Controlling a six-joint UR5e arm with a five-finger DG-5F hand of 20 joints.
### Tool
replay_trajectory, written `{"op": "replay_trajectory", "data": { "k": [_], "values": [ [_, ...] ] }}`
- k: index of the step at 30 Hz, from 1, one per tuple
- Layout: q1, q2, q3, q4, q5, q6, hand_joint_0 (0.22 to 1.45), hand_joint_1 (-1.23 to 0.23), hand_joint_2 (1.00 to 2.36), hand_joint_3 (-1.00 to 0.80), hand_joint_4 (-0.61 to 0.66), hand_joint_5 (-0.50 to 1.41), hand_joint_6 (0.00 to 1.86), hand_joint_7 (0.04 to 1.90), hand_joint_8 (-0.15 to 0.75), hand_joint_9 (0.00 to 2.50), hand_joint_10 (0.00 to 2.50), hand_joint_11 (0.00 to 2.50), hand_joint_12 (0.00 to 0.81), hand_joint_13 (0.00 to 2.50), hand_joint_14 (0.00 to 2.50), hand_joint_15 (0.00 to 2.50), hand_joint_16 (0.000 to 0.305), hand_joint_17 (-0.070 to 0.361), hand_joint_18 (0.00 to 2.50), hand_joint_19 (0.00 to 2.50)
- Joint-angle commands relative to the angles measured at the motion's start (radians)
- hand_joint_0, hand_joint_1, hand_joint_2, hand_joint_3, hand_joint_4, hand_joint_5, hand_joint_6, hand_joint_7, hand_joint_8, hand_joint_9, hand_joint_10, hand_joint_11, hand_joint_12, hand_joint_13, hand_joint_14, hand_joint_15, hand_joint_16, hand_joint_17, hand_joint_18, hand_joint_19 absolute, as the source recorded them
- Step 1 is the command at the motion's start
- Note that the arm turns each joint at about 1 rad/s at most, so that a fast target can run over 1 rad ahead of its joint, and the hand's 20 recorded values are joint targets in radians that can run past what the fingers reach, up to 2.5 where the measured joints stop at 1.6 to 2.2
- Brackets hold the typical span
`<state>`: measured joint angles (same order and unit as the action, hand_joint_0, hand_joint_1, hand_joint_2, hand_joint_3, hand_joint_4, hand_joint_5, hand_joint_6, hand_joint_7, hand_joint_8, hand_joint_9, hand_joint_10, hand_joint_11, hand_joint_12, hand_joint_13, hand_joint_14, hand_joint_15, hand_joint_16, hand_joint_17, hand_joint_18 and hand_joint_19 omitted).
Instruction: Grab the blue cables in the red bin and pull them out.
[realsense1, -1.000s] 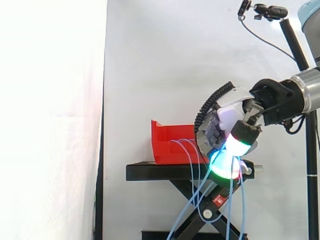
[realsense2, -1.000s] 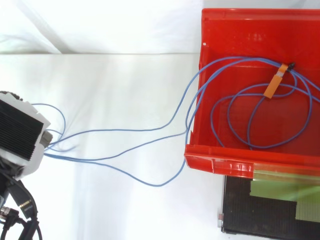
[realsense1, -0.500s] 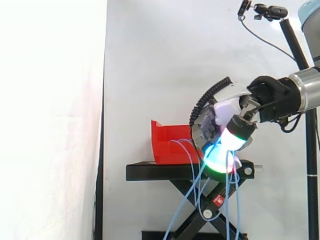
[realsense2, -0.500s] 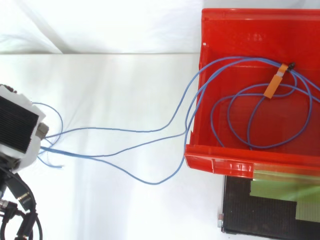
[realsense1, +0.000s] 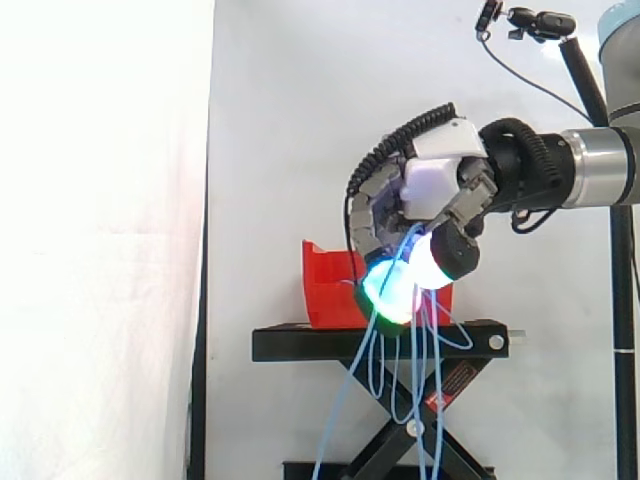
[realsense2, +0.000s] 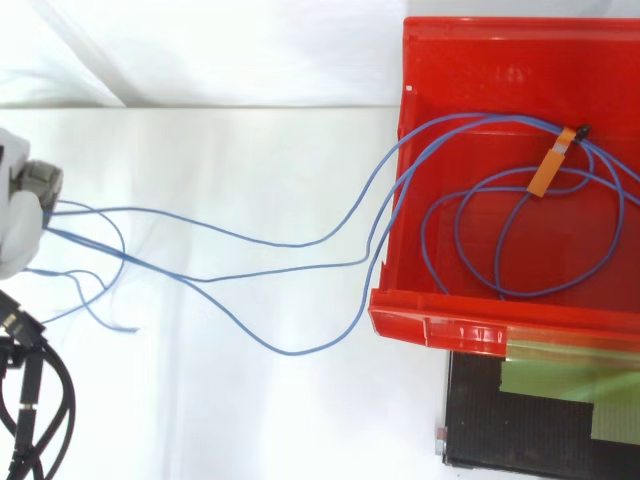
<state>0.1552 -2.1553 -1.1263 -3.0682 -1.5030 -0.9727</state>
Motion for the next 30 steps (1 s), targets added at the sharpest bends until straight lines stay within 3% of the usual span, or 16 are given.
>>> {"op": "replay_trajectory", "data": {
  "k": [1,6,12,25,30],
  "values": [
    [-0.005,0.0,0.0,0.046,-0.016,-0.166,0.82,-0.91,1.0,-1.0,0.28,0.75,0.74,0.46,0.314,0.61,2.5,0.48,0.358,0.99,2.5,0.43,0.041,0.092,1.07,1.18],
    [-0.006,0.0,0.0,0.086,-0.019,-0.18,0.82,-0.91,1.0,-1.0,0.29,0.75,0.74,0.45,0.321,0.61,2.5,0.49,0.358,0.99,2.5,0.42,0.041,0.092,1.07,1.18],
    [-0.008,0.0,0.0,0.089,-0.028,-0.211,0.82,-0.91,1.0,-1.0,0.29,0.75,0.74,0.45,0.321,0.62,2.5,0.49,0.355,0.99,2.5,0.44,0.041,0.093,1.07,1.18],
    [-0.008,0.0,0.0,0.109,-0.032,-0.422,0.82,-0.91,1.0,-1.0,0.28,0.75,0.74,0.46,0.321,0.61,2.5,0.49,0.357,0.99,2.5,0.42,0.041,0.091,1.07,1.18],
    [-0.009,0.0,0.0,0.115,-0.032,-0.478,0.82,-0.91,1.0,-1.0,0.29,0.76,0.74,0.45,0.314,0.61,2.5,0.49,0.355,0.99,2.5,0.44,0.041,0.092,1.07,1.18]
  ]
}}
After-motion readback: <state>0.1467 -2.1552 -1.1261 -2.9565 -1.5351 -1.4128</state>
